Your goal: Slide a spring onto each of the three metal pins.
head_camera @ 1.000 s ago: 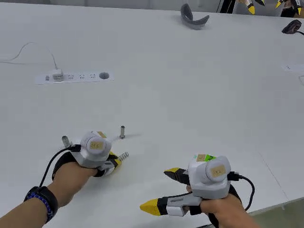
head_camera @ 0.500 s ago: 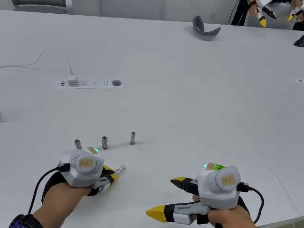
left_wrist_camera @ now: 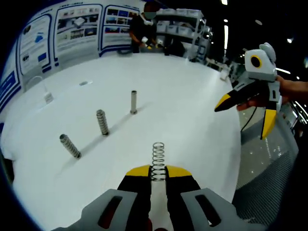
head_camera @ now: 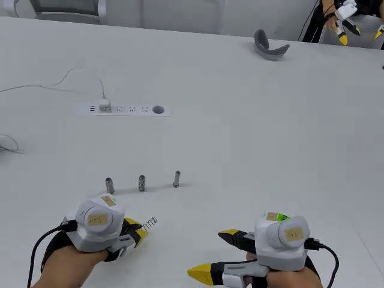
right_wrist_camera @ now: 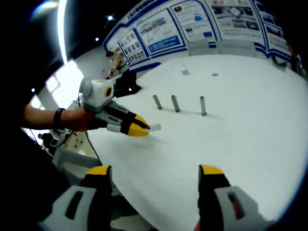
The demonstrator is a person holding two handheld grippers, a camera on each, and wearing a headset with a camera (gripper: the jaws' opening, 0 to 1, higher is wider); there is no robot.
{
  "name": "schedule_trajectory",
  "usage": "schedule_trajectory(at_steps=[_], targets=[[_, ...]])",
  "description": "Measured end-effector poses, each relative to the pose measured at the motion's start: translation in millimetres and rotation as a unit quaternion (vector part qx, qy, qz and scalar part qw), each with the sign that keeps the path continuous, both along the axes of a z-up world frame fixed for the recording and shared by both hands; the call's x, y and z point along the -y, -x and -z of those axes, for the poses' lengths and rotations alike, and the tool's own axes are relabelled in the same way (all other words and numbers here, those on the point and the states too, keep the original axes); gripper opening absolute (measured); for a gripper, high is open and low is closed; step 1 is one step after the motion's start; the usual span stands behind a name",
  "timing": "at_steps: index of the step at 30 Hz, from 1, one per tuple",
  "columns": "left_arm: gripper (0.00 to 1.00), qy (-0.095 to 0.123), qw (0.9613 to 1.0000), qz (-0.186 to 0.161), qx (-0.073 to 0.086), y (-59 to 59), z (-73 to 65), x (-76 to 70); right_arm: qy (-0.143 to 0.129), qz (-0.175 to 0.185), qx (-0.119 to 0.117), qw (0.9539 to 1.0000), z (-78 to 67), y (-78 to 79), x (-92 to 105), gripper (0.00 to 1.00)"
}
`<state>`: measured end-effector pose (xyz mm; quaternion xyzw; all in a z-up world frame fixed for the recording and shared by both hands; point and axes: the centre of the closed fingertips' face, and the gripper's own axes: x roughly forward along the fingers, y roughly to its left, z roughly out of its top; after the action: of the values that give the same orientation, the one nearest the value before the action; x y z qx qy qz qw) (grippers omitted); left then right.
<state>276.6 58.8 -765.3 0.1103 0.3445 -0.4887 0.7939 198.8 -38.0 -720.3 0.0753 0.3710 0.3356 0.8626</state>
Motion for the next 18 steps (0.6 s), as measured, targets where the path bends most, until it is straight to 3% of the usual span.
schedule_trajectory(at_steps=[10, 18], targets=[[0.10, 0.007, 0.9999, -0.014, 0.003, 13.9, -7.8, -12.8, -0.005, -0.012, -0.002, 0.9999, 1.5, 0.7, -10.8, 0.74], [0.10, 0.019, 0.9993, -0.031, 0.010, 17.5, -25.2, -25.6, -0.013, -0.022, -0.002, 0.9997, -1.7, -2.3, -19.3, 0.73]])
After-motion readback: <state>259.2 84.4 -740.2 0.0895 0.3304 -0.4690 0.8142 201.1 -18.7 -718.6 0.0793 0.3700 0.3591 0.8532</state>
